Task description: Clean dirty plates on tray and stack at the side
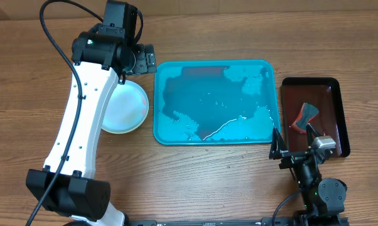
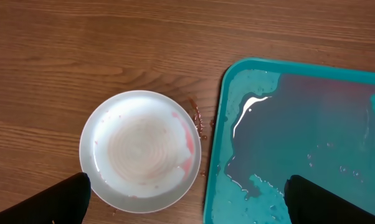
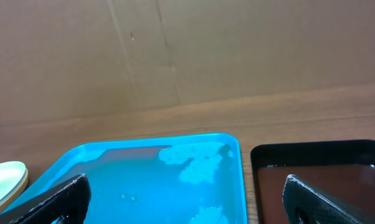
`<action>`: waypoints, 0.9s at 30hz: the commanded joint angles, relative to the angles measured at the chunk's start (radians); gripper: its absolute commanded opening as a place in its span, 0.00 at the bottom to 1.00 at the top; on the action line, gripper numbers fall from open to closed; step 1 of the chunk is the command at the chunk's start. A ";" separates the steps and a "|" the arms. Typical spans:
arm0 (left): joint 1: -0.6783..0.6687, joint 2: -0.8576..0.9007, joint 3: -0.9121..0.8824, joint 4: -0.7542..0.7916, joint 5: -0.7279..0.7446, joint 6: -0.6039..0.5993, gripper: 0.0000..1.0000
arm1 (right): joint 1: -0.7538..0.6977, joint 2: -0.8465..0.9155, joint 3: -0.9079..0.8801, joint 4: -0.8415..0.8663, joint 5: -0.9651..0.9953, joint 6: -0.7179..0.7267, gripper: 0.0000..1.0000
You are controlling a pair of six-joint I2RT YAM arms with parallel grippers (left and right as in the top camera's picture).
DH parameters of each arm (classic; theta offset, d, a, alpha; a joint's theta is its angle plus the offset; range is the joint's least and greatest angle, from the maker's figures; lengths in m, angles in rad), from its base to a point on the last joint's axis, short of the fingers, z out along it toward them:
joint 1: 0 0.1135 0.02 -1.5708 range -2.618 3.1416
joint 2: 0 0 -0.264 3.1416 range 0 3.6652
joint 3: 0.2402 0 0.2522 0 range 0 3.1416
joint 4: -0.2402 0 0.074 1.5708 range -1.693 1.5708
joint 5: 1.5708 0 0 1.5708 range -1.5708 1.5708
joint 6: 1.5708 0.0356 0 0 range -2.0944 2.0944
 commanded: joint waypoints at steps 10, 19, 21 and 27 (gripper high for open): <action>-0.001 -0.010 0.021 0.001 -0.013 -0.014 1.00 | -0.001 -0.011 -0.011 0.005 -0.002 -0.001 1.00; 0.000 -0.010 0.021 -0.025 -0.014 -0.014 1.00 | -0.001 -0.011 -0.011 0.005 -0.002 -0.001 1.00; 0.000 -0.018 0.021 -0.024 -0.016 -0.013 1.00 | -0.001 -0.011 -0.011 0.005 -0.002 -0.001 1.00; 0.000 -0.076 0.020 0.091 -0.068 0.025 1.00 | -0.001 -0.011 -0.011 0.005 -0.002 -0.001 1.00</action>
